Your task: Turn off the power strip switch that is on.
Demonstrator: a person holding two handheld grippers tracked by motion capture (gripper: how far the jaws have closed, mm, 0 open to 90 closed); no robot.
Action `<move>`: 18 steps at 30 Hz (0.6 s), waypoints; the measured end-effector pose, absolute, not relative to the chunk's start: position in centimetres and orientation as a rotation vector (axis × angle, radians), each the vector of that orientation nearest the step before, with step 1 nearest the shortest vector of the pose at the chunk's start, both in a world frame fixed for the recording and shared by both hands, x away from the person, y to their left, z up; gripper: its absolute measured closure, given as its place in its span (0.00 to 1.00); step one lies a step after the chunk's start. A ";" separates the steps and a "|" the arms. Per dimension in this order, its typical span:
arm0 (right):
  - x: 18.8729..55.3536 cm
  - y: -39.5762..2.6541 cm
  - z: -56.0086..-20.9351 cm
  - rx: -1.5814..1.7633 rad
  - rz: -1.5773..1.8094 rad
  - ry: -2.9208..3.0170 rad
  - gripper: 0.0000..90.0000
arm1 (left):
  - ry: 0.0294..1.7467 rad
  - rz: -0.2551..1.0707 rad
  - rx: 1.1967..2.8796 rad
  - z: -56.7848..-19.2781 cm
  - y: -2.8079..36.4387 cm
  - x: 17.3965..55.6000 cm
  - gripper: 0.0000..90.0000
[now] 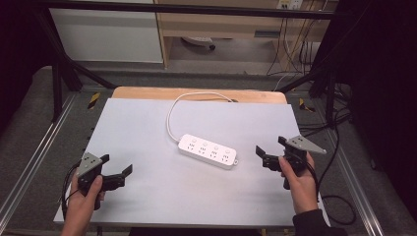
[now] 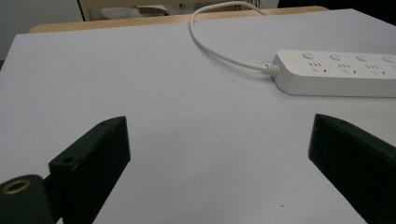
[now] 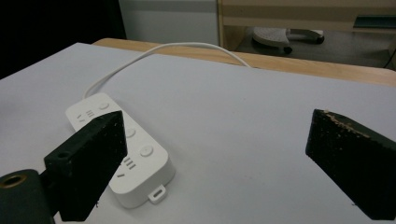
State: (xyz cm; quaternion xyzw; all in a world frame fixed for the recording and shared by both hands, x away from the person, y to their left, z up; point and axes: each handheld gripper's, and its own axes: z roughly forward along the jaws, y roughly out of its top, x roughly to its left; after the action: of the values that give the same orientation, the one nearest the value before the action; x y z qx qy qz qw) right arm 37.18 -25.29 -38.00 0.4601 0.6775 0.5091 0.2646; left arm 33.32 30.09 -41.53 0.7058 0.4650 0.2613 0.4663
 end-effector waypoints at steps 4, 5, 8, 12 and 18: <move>36.7 -26.1 -39.0 1.270 1.362 1.818 0.06 | 1.144 0.642 1.729 -41.5 30.2 33.3 0.06; 36.6 -26.3 -39.1 1.278 1.362 1.815 0.06 | 1.144 0.642 1.728 -41.5 30.2 33.3 0.06; 36.3 -26.7 -39.8 1.291 1.355 1.810 0.06 | 1.146 0.643 1.729 -41.5 30.1 33.3 0.06; 36.0 -27.1 -40.5 1.302 1.345 1.807 0.06 | 1.147 0.643 1.728 -41.5 30.1 33.3 0.06; 35.6 -27.2 -41.4 1.322 1.337 1.809 0.05 | 1.144 0.641 1.731 -41.5 30.1 33.3 0.06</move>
State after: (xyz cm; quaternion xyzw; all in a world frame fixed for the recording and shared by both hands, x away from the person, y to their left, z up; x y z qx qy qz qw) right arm 35.57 -27.15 -41.36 0.4890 0.6688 0.4944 0.2630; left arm 33.28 30.15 -41.51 0.7053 0.4660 0.2610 0.4662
